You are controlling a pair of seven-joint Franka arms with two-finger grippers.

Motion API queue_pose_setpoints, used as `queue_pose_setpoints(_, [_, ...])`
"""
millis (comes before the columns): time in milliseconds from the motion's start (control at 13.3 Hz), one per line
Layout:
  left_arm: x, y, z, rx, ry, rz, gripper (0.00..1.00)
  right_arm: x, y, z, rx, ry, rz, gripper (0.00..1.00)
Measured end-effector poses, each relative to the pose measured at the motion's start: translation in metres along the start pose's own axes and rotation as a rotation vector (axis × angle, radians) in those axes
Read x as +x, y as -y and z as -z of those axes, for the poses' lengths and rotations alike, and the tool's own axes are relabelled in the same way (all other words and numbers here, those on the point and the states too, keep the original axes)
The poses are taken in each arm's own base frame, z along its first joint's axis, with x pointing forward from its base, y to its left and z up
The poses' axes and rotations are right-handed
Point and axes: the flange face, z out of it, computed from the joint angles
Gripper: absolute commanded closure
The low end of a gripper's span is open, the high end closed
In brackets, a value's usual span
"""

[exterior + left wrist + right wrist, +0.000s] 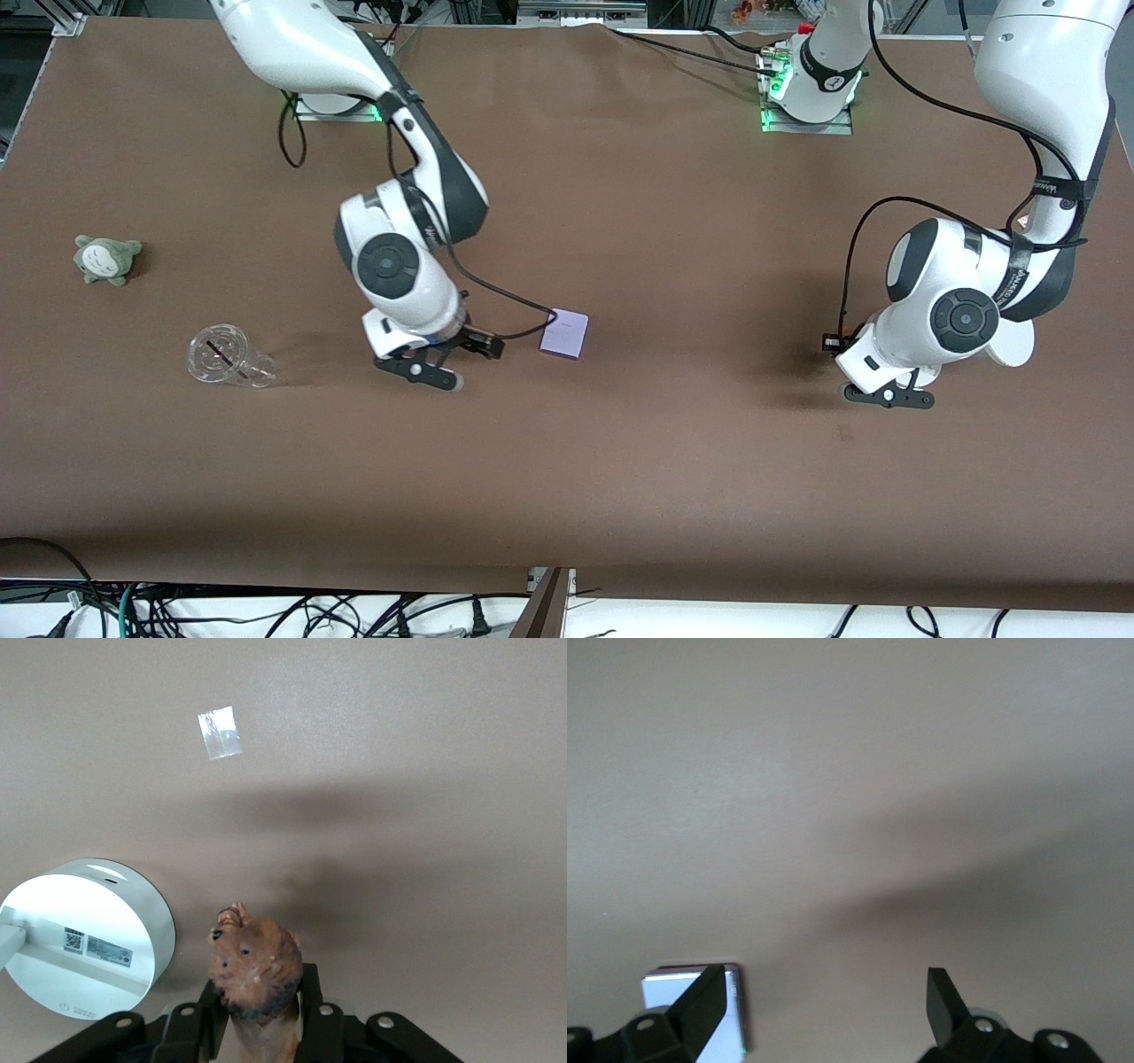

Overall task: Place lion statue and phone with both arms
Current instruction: 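Grasp the phone with the right gripper while the left gripper lowers the lion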

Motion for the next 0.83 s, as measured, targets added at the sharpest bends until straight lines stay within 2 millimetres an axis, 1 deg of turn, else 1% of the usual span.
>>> queue_pose_setpoints(151, [0.0, 0.0, 0.0, 0.0, -0.001, 0.0, 0.84, -0.012, 0.023, -0.014, 0.015, -0.015, -0.03, 0.0])
queue_pose_setpoints(452, [0.001, -0.001, -0.006, -0.004, 0.006, -0.002, 0.84, -0.046, 0.056, -0.048, 0.044, -0.04, -0.045, 0.0])
queue_pose_setpoints(678, [0.002, -0.002, -0.011, -0.008, 0.003, -0.003, 0.84, -0.071, 0.074, -0.071, 0.049, -0.044, -0.024, 0.0])
queue_pose_setpoints(829, [0.004, -0.004, -0.019, -0.018, -0.014, -0.006, 0.83, -0.084, 0.082, -0.076, 0.048, -0.043, -0.006, 0.0])
